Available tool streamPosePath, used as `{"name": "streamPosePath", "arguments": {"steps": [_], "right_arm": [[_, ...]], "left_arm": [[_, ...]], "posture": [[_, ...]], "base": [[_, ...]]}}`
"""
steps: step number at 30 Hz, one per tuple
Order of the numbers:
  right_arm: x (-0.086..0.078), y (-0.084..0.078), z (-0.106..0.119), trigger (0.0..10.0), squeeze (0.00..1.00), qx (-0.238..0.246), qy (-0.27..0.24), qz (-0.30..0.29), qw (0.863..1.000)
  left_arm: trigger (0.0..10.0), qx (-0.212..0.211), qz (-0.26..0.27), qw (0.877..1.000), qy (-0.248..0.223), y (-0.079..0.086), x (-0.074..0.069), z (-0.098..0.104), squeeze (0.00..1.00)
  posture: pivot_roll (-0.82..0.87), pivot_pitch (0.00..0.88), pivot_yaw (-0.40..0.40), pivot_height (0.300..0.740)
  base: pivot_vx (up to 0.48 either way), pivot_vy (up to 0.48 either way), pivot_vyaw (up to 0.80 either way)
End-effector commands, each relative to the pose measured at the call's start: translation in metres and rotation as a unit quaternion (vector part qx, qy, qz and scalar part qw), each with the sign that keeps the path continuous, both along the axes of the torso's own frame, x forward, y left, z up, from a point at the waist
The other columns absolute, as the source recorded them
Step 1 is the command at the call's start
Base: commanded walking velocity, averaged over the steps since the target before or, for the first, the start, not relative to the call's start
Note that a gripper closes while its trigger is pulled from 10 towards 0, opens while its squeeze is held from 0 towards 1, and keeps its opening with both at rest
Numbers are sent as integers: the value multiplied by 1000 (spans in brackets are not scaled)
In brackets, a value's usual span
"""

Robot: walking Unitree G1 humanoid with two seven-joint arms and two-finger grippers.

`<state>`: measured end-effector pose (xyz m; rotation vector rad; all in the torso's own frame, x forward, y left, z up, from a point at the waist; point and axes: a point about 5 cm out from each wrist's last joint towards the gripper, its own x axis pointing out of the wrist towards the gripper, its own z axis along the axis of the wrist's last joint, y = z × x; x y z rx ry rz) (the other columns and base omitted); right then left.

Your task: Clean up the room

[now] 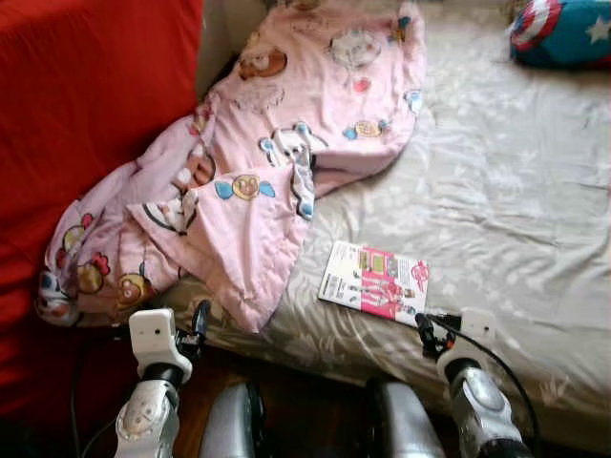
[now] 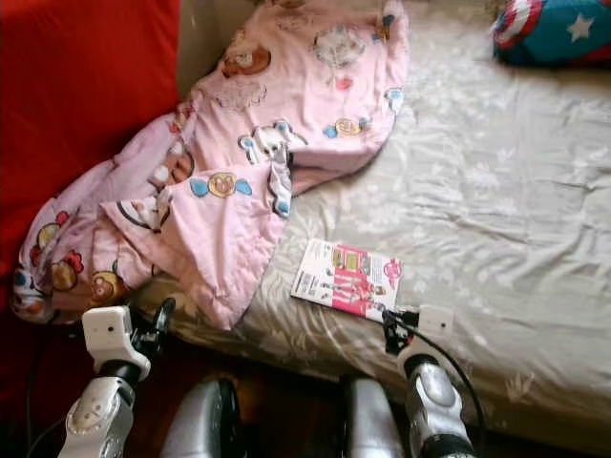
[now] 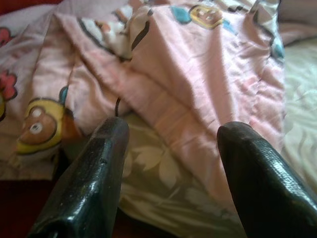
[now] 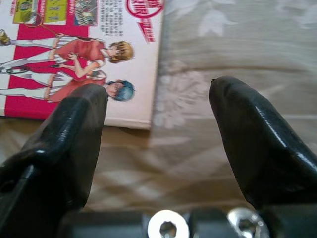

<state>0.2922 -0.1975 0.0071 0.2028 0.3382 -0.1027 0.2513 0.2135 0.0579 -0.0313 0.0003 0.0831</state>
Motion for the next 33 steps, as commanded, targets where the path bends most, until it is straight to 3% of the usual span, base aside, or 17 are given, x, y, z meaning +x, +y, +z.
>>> {"name": "streamPosePath", "arguments": {"steps": [1, 11, 18, 33], "right_arm": [[-3, 2, -6, 10000, 0, 16, 20, -8, 1000], [10, 10, 3, 10000, 0, 69, 4, -14, 998], [13, 6, 6, 10000, 0, 83, -1, -33, 996], [2, 2, -3, 10000, 0, 97, 1, -54, 994]], "left_arm": [[10000, 7, 5, 1000, 18, 7, -9, -4, 0], [10000, 28, -6, 999, 26, 11, -22, 3, 0], [10000, 41, -1, 998, 46, 21, -34, 3, 0], [10000, 51, -17, 997, 50, 16, -30, 8, 0]], "posture": [[13, 333, 62, 612], [85, 374, 112, 612], [116, 381, 136, 612], [123, 366, 149, 612]], "base": [[0, 0, 0], [0, 0, 0], [0, 0, 0], [0, 0, 0]]}}
